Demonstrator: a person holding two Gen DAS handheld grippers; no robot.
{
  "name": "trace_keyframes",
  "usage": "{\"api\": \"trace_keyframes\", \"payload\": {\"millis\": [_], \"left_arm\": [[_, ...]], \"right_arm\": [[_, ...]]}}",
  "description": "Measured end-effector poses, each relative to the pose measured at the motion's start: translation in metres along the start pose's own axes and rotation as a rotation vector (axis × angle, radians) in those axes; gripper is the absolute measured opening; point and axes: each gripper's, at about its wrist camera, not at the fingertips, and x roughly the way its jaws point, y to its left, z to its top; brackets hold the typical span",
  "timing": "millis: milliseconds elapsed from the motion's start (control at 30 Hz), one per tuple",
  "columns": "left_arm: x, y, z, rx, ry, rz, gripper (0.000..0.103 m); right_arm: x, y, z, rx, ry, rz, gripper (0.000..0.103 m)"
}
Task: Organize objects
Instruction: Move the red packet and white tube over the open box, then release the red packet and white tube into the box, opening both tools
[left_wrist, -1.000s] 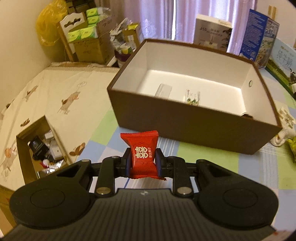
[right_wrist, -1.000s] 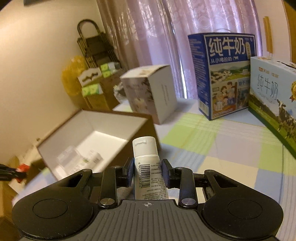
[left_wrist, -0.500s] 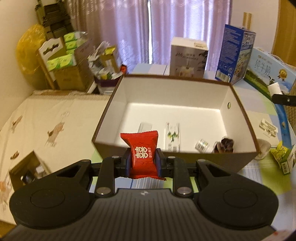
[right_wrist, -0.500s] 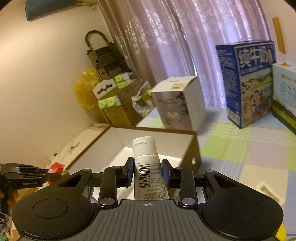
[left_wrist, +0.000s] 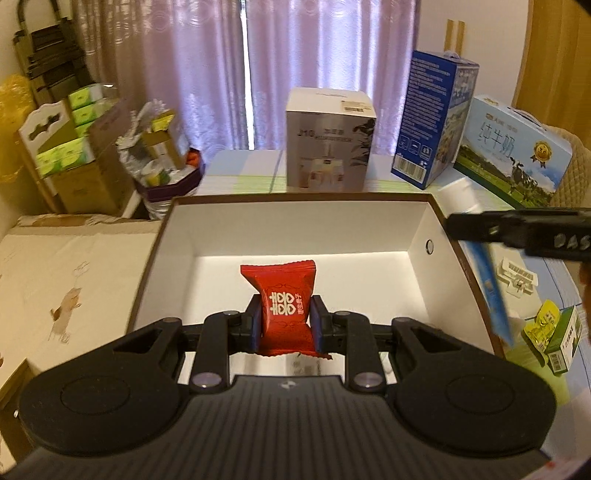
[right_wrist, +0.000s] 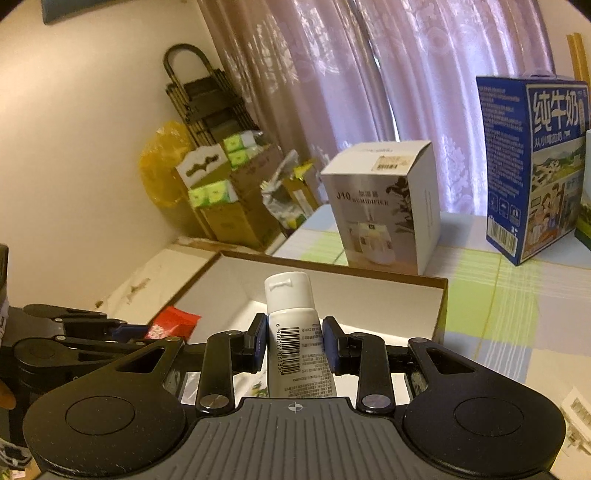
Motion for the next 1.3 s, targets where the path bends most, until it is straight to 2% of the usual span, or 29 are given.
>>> {"api": "trace_keyframes", "payload": {"millis": [133, 333, 567, 833, 1300], "left_arm": [[0.025, 0.000, 0.008, -0.010, 0.035, -0.044, 0.021], [0.061, 0.000, 0.017, -0.012, 0.100, -0.082, 0.021], [0.099, -0.006, 0.024, 0.015, 0.153, -0.101, 0.021], [0.123, -0.009, 0.029, 0.029, 0.179, -0.115, 0.021], [0.140, -0.014, 0.035, 0.036, 0.190, -0.134, 0.021]], "right_arm": [[0.024, -0.005, 0.000, 0.006, 0.043, -0.043, 0.029], [0.064, -0.016, -0.004, 0.006, 0.151, -0.148, 0.029], [0.094, -0.026, -0.007, -0.068, 0.233, -0.220, 0.029], [0.114, -0.030, -0.004, -0.162, 0.272, -0.286, 0.029], [0.107, -0.041, 0.003, -0.151, 0.274, -0.286, 0.030]]}}
